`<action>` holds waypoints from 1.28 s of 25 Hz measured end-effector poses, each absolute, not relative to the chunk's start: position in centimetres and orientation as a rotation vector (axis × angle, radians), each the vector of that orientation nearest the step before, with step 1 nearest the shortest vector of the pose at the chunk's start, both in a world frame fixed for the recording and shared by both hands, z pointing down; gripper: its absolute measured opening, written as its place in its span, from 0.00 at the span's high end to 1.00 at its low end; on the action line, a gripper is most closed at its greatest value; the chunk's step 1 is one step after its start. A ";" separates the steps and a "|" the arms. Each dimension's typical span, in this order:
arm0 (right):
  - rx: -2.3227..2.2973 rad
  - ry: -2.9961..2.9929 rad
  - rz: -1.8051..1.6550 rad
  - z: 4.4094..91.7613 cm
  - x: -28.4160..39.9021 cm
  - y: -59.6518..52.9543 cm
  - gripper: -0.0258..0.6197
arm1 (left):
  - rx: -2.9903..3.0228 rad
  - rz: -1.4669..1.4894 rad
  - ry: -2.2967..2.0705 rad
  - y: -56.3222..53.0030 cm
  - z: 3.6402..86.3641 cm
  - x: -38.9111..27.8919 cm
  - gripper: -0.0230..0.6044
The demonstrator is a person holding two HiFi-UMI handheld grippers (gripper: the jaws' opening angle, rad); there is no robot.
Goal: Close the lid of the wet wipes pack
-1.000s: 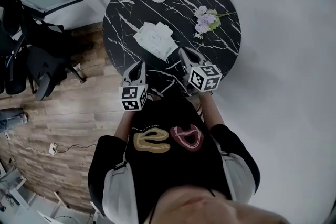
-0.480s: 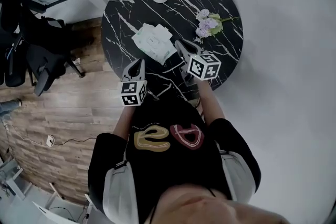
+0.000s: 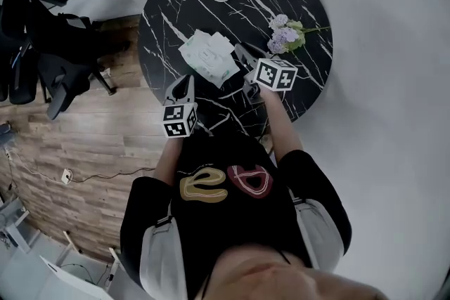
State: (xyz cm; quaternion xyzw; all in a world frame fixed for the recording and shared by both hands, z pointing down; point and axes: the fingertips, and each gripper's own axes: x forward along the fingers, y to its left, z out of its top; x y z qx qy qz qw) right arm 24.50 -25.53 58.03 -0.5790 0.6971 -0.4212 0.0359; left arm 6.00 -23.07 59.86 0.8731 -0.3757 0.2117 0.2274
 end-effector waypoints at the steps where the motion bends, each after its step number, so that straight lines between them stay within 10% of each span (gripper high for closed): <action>1: -1.776 2.125 -1.316 58.5 24.7 -25.7 0.84 | 2.401 0.585 -1.042 -23.2 59.9 6.0 0.93; 32: -1.561 1.917 -1.718 66.3 24.5 -27.2 0.89 | 2.309 0.642 -1.067 -24.9 62.7 6.9 0.93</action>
